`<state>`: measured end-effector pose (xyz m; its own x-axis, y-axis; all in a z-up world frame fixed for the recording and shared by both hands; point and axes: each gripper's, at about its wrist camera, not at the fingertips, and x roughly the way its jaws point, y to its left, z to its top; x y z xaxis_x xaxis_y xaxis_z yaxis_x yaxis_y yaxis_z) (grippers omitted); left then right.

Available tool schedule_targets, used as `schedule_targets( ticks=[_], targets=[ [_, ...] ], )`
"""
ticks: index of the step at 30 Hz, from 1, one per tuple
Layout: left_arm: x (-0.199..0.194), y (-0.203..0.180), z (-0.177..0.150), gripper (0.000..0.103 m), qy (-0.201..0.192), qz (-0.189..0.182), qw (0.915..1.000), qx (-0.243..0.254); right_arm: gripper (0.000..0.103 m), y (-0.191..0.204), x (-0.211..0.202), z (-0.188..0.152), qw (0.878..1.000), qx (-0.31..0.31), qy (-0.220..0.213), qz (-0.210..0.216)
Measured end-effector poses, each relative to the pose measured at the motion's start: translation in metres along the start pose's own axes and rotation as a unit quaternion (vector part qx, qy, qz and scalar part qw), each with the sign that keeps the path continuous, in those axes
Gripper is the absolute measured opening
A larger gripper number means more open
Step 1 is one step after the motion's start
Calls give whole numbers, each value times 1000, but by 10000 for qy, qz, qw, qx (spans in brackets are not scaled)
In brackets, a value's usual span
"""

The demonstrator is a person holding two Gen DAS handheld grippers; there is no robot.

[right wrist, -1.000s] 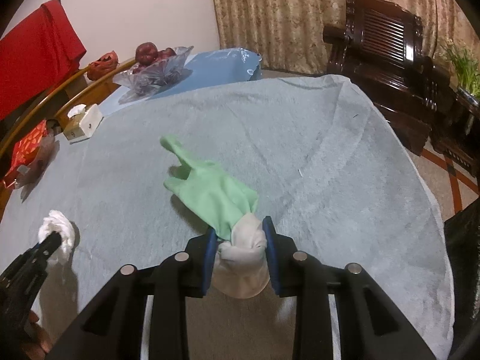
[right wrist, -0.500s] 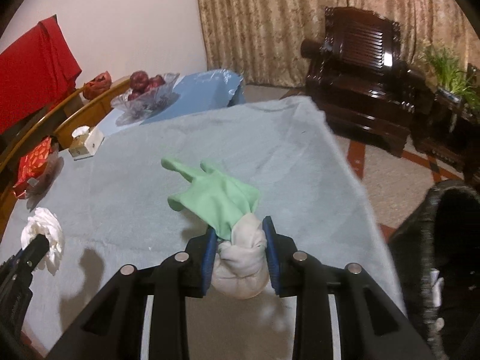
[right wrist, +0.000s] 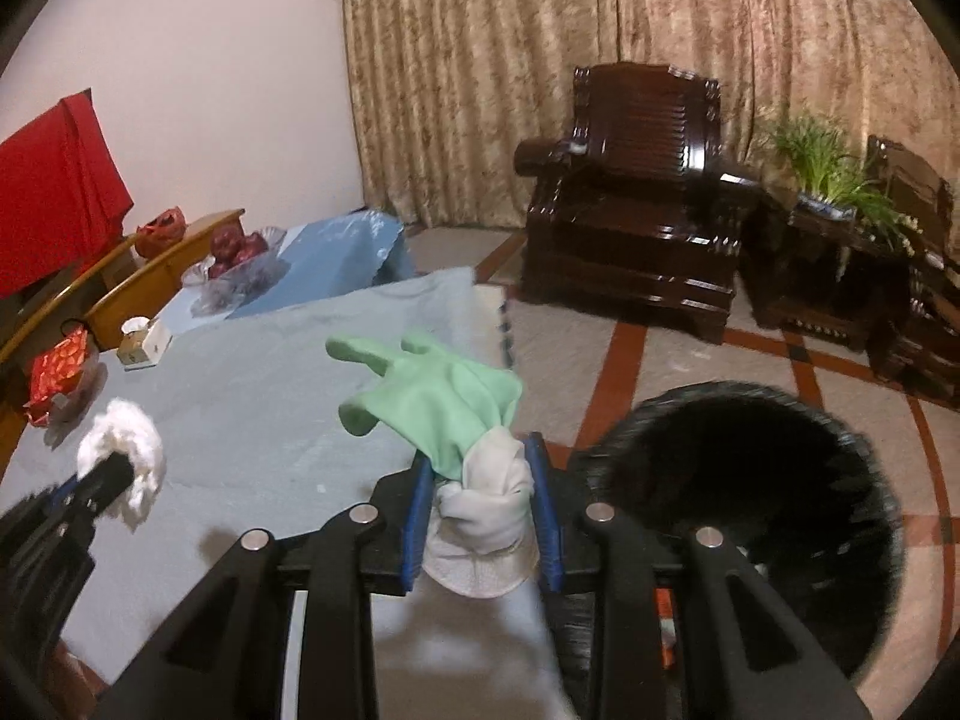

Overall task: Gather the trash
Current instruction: 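Carry the glove and tissue over the bin and open both tools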

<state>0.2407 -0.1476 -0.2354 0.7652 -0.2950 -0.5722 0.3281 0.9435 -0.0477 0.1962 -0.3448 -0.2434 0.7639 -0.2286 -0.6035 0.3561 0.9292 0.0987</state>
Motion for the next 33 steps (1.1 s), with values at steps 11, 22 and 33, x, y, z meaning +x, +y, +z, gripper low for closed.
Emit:
schedule_targets(
  ticks=[11, 22, 33],
  targets=[
    [-11, -136, -6, 8, 21, -787, 9949, 629, 30, -129, -47, -6, 9961, 545, -270, -634],
    [54, -256, -24, 65, 579, -1392, 9795, 1334, 55, -211, -30, -33, 9923, 812, 163, -919],
    [42, -207, -27, 85, 607, -890, 9888, 1028, 55, -222, -50, -44, 9897, 1051, 93, -969]
  ],
)
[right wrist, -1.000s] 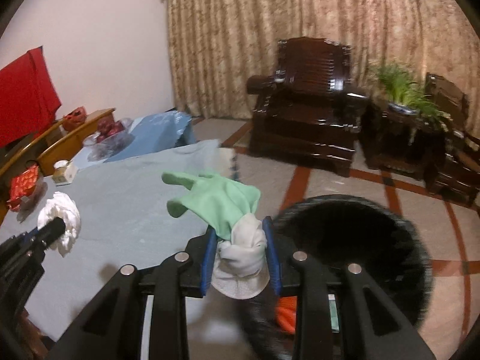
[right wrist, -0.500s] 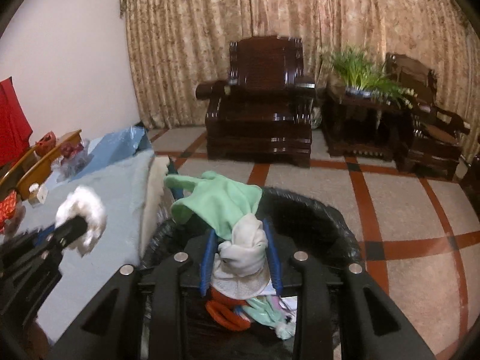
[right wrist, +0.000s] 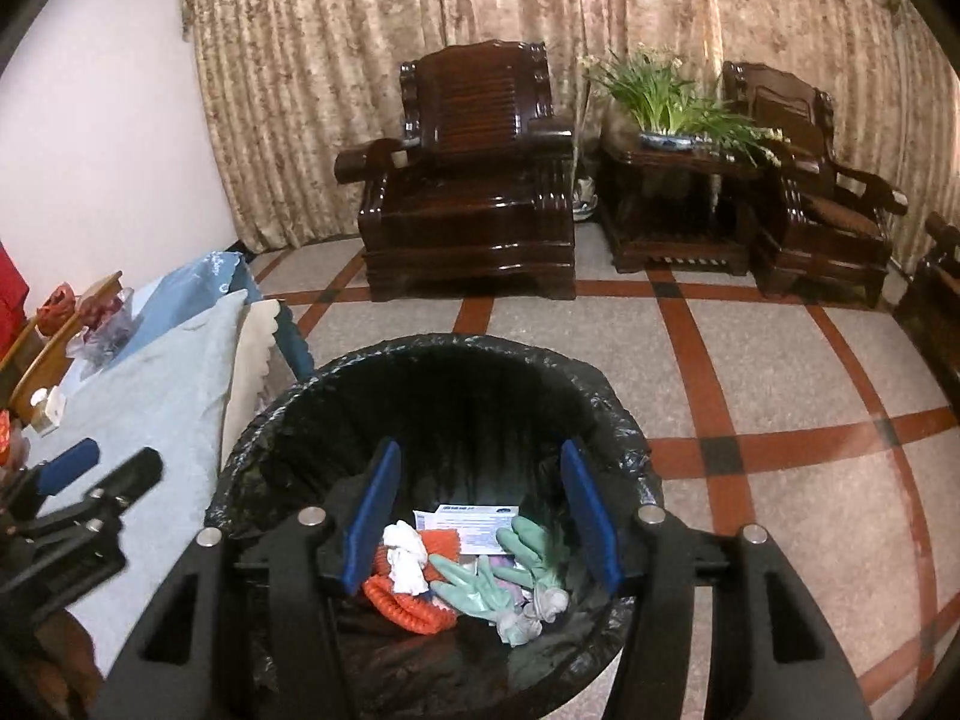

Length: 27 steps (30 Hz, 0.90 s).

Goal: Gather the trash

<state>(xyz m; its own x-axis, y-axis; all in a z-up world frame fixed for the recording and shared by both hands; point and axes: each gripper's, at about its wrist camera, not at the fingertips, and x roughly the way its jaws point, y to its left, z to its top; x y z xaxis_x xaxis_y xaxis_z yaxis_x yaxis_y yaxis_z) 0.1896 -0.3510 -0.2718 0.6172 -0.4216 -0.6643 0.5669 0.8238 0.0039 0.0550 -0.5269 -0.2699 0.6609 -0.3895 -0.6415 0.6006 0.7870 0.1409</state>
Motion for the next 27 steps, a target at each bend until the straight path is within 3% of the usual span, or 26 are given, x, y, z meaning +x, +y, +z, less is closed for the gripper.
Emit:
schedule_targets(
  ticks=[2, 8, 16, 27],
  targets=[
    [-15, 15, 0, 86, -56, 91, 9999, -136, 57, 8, -8, -1, 10000, -59, -16, 56],
    [-79, 57, 7, 93, -385, 458, 9972, -454, 74, 39, -48, 2, 9994, -216, -231, 137],
    [-171, 101, 12, 98, -832, 1092, 9878, -740, 92, 91, -113, 17, 9956, -559, -721, 217],
    [-283, 140, 17, 98, -1396, 1831, 9659, -1181, 97, 158, -200, 41, 9854, -942, -1267, 636]
  ],
)
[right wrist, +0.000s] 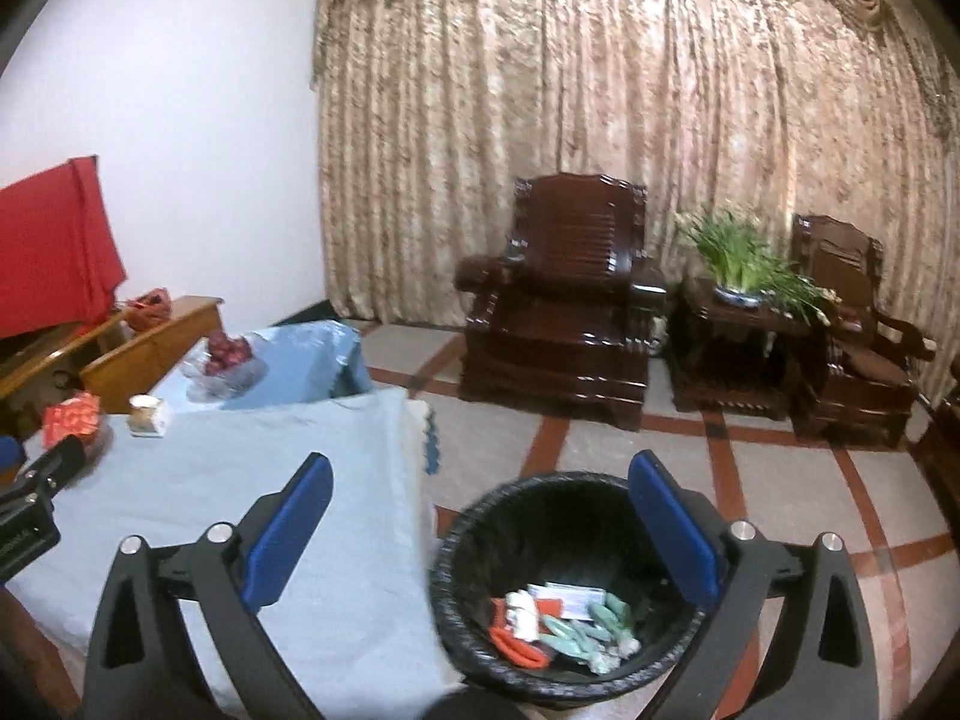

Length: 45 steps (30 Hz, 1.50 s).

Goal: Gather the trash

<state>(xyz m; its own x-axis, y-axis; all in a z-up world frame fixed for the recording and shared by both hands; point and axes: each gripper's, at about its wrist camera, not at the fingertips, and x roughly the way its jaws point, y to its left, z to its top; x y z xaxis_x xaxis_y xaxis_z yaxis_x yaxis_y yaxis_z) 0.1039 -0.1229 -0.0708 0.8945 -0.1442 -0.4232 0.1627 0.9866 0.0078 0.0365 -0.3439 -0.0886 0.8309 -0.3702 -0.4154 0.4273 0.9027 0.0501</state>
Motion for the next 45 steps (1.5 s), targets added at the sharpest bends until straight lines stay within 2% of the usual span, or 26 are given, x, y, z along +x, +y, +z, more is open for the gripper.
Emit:
schedule_targets(
  ticks=[4, 9, 14, 18, 27, 35, 45],
  targets=[
    [-26, 20, 11, 98, -231, 486, 9984, -177, 97, 22, -22, 13, 9996, -81, -210, 162],
    [-54, 39, 22, 98, -325, 593, 9972, -332, 97, 44, -41, 22, 9981, -122, -410, 451],
    [-86, 53, 28, 98, -666, 851, 9937, -293, 97, 59, -60, 32, 9956, -158, -592, 703],
    [-112, 68, 31, 98, -816, 941, 9910, -481, 97, 69, -79, 39, 9933, -101, -762, 860],
    [-167, 91, 32, 98, -1014, 1579, 9804, -595, 97, 78, -121, 37, 9909, 142, -898, 992],
    [-199, 108, 33, 98, -1262, 1760, 9729, -815, 97, 79, -144, 35, 9899, 47, -1170, 793],
    [-205, 107, 29, 98, -1291, 1757, 9724, -827, 97, 79, -145, 28, 9897, -37, -1199, 778]
  ],
)
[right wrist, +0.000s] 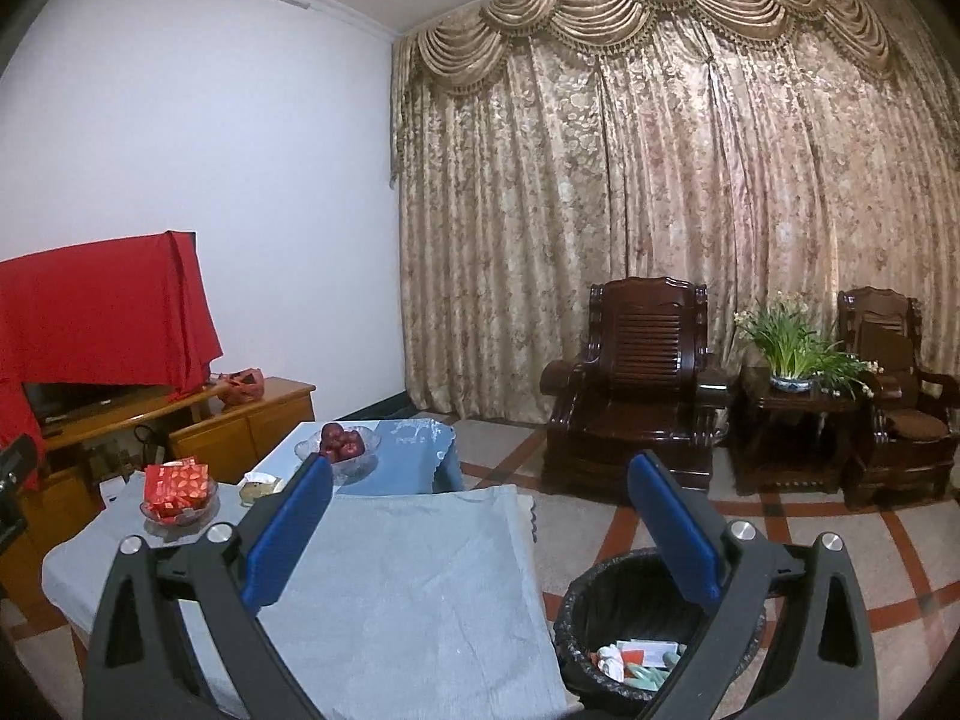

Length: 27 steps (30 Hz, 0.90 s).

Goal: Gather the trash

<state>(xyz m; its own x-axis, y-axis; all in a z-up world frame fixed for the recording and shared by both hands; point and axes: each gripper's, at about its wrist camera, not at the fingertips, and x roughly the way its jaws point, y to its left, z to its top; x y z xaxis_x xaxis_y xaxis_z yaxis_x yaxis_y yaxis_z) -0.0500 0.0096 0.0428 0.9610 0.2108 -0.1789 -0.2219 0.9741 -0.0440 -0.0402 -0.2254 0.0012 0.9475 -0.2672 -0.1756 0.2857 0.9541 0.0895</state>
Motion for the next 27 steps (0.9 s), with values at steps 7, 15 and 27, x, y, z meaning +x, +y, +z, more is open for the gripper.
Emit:
schedule_targets(
  ticks=[7, 15, 27],
  targets=[
    [-3, -5, -4, 98, -80, 113, 9999, -3, 97, -14, 3, -2, 9999, 96, 47, -82],
    [0, -6, -6, 98, -105, 180, 9998, 52, 97, -23, 8, -5, 9996, 195, 86, -200],
    [8, -3, -5, 98, -50, 236, 9997, 34, 97, -20, 8, -2, 9995, 159, 64, -270]
  ],
)
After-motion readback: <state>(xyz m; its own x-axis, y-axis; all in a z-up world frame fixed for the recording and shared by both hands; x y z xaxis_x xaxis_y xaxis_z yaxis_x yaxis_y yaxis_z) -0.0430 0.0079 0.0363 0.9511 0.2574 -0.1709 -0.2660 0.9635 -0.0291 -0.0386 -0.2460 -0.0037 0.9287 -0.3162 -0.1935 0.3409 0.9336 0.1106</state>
